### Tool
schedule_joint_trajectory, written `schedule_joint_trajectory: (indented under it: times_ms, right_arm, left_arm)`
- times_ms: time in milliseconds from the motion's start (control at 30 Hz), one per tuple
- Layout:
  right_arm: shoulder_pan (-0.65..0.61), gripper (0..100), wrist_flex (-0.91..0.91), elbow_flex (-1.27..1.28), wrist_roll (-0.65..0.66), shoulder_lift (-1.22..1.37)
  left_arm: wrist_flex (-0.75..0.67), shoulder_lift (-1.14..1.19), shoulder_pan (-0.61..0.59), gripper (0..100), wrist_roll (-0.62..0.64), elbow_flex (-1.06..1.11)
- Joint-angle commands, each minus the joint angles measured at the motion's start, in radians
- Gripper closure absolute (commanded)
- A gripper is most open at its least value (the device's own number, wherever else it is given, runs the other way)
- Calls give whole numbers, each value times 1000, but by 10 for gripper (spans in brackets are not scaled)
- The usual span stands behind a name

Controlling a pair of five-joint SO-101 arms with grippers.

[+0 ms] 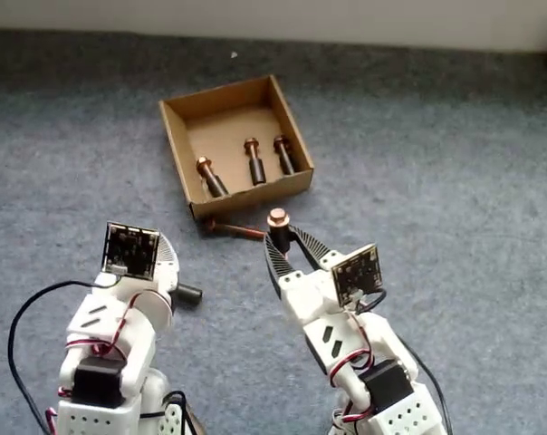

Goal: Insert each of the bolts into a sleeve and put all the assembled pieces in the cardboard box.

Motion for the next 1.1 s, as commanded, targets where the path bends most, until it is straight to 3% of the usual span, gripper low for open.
schedule_joint_trajectory:
  times_ms: [0,233,400,800,1067]
  right_arm:
    - [25,995,39,87,3,-19]
    - [19,995,130,-185,3,4]
    - [19,995,111,-383,3,280]
    - [25,995,-395,-835,9,1260]
    - [27,995,-616,-1106,9,1773]
  left_arm:
    - [2,-7,-73,993,-11,114]
    - [-77,-4,-73,993,-11,240]
    - [-84,-1,-70,993,-11,240]
    - [-84,-1,-77,993,-11,240]
    - [-63,-1,-77,993,-11,240]
